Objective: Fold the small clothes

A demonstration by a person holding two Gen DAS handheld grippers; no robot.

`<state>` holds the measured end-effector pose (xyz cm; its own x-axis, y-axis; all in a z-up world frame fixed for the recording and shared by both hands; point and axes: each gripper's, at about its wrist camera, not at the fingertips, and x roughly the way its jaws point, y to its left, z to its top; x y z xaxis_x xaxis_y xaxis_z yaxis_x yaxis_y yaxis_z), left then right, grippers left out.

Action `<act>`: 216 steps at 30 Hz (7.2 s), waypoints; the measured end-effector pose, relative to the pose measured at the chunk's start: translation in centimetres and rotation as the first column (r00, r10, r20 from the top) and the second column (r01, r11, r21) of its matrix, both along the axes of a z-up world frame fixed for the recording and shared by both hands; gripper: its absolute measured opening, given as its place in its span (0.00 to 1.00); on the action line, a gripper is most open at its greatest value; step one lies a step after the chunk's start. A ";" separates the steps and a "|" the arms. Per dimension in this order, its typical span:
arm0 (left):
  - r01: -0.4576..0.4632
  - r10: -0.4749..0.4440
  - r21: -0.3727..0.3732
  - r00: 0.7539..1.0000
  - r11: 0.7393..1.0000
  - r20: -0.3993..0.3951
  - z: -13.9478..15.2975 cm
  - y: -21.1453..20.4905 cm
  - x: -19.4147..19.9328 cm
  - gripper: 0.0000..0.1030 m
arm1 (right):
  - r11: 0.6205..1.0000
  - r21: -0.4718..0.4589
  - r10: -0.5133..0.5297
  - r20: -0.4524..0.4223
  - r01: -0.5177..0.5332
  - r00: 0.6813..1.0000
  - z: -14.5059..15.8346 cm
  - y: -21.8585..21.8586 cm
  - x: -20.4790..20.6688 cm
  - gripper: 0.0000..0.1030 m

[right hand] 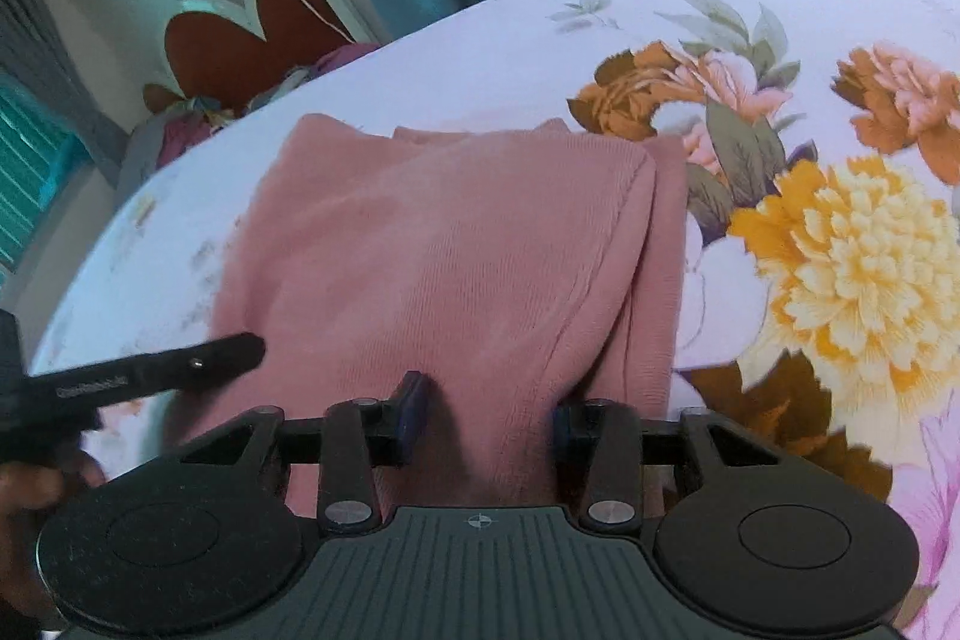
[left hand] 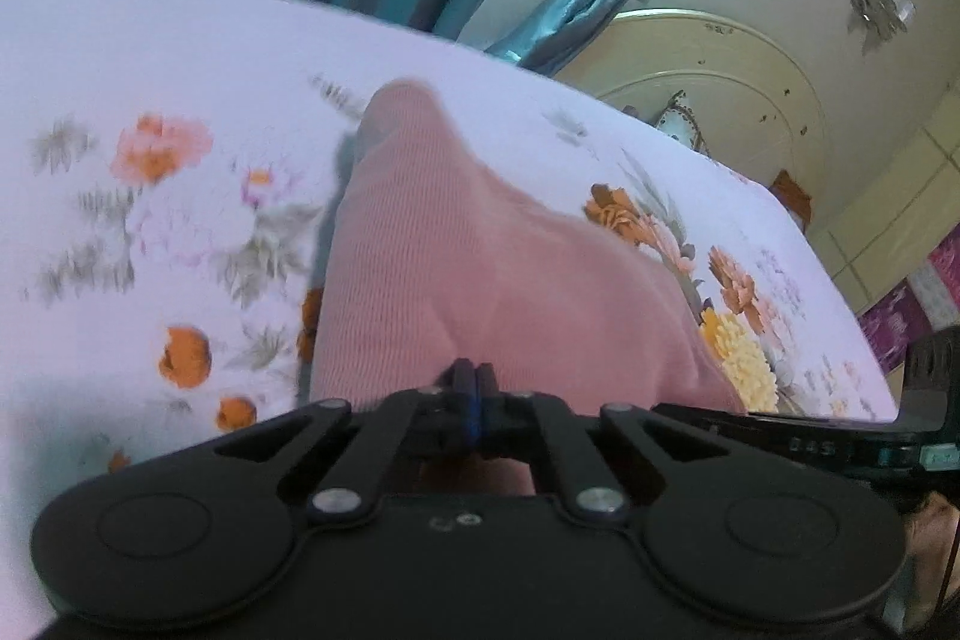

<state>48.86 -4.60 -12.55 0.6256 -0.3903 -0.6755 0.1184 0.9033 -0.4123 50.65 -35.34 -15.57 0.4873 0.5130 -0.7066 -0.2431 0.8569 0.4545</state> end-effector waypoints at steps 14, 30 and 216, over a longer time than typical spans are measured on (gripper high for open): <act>0.070 -0.068 0.063 0.997 0.996 -0.041 0.1 -2.3 2.0 0.09 | 0.989 -0.144 0.046 0.054 -0.038 0.997 -0.5 -0.4 1.4 0.13; 0.075 -0.077 0.022 0.991 0.997 0.113 1.7 0.6 6.1 0.21 | 0.994 0.051 -0.104 0.117 0.099 0.988 0.9 -5.1 5.8 0.05; 0.091 -0.097 0.281 0.995 0.955 0.006 2.1 -5.1 0.4 0.30 | 0.998 0.023 0.055 0.045 -0.056 0.998 2.0 -1.8 0.8 0.18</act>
